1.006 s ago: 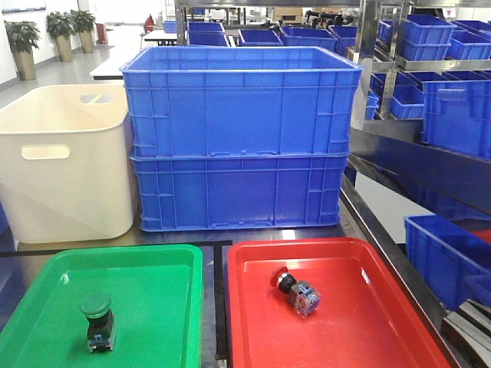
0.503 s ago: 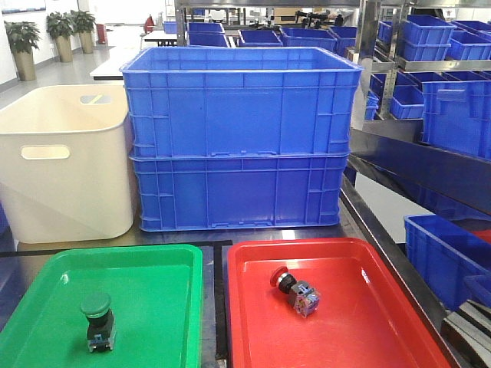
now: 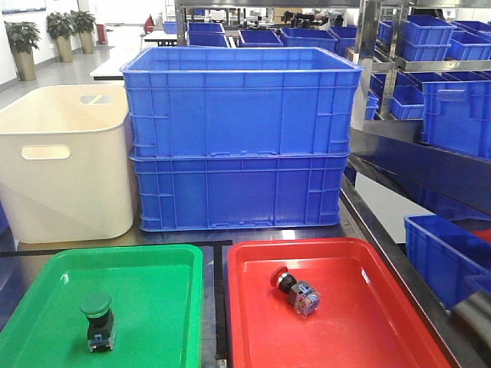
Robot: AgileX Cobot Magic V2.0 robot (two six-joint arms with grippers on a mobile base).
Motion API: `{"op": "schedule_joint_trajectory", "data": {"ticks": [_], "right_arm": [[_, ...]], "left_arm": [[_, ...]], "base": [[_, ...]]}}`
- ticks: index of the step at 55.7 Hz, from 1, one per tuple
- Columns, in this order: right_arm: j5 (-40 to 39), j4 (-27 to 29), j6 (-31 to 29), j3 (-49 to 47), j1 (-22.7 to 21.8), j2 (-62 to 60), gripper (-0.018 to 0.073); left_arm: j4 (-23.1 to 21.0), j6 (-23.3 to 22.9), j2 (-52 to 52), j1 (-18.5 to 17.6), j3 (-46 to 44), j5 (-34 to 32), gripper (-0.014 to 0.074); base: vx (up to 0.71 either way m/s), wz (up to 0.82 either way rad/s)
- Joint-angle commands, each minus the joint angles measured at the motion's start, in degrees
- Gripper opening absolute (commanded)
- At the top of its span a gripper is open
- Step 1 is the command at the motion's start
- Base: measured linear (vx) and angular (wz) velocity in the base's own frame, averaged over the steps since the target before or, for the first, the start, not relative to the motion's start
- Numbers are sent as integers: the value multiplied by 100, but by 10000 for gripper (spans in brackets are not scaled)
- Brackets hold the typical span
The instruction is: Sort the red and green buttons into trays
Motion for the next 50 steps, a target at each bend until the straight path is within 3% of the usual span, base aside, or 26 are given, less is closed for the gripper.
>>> {"op": "schedule_joint_trajectory", "data": {"ticks": [1, 5, 8, 11, 16, 35, 40, 50], "right_arm": [[250, 1794, -1398, -186, 4, 46, -12], [683, 3306, -3154, -186, 4, -16, -12], [1058, 4300, -4042, -186, 4, -133, -12], [1582, 5096, -4877, -167, 4, -313, -12], [1900, 5838, -5797, 162, 4, -721, -12], [1505, 6202, -5883, 2452, -2, -3068, -12], [1863, 6287, -5889, 2545, -14, -3670, -12], [1942, 6202, -5889, 2545, -4, -3593, -10]], "left_arm": [[-53, -19, -12, -6, -147, -464, -4], [-53, -19, -12, -6, -147, -464, -4], [-53, -19, -12, -6, -147, -464, -4], [-53, -19, -12, -6, -147, -464, -4], [-53, -19, -12, -6, -147, -464, -4], [-53, -19, -12, -6, -147, -464, -4], [-53, -19, -12, -6, -147, -464, -4], [-53, -19, -14, -6, -147, -464, -4]], "base": [[0, 0], [0, 0], [0, 0], [0, 0], [0, 0], [0, 0], [0, 0], [0, 0]]}}
